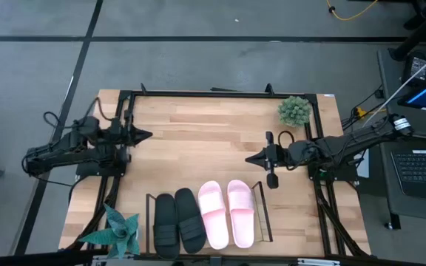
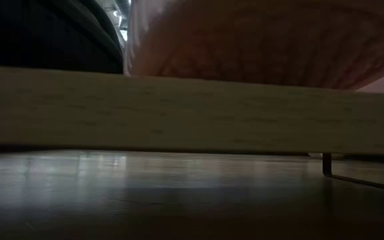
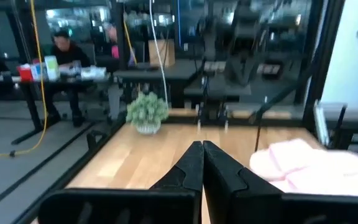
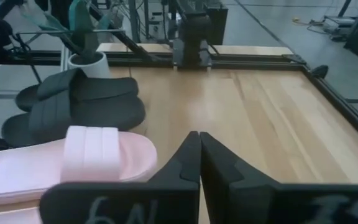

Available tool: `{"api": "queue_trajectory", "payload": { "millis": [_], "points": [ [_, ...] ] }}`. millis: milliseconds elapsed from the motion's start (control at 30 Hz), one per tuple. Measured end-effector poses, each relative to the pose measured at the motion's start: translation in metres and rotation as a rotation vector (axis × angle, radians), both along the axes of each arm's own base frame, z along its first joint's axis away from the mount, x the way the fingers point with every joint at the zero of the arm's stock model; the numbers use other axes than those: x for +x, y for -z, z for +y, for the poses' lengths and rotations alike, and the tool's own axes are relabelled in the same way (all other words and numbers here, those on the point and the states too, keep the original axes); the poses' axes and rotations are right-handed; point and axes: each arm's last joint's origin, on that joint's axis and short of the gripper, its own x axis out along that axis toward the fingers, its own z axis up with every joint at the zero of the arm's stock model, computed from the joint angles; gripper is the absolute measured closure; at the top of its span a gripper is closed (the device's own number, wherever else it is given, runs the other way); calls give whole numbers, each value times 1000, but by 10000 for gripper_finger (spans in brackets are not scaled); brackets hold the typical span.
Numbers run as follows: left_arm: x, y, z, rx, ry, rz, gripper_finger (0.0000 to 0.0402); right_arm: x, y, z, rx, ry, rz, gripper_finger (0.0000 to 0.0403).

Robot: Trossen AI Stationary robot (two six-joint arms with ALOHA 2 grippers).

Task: Pick and place slides into the shelf
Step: Return to Home Position

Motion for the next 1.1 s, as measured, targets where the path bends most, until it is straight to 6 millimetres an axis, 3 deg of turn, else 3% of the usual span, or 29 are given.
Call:
{"api": "queue_trajectory", "payload": {
  "millis": [200,433,867,1100],
  "points": [
    [-12,12,-3,-23,-43,-83,402,-7,11,-8,-58,8,2,400],
    [3,34,-4,-41,-2,-101,401,-5,14,-22,-13,-87,-30,400],
    [14,63,-9,-21,17,-57,402,-2,10,-39,-50,-94,-79,399],
    [19,78,-9,0,30,-71,402,-1,9,-50,-48,-181,-116,399]
  ]
}}
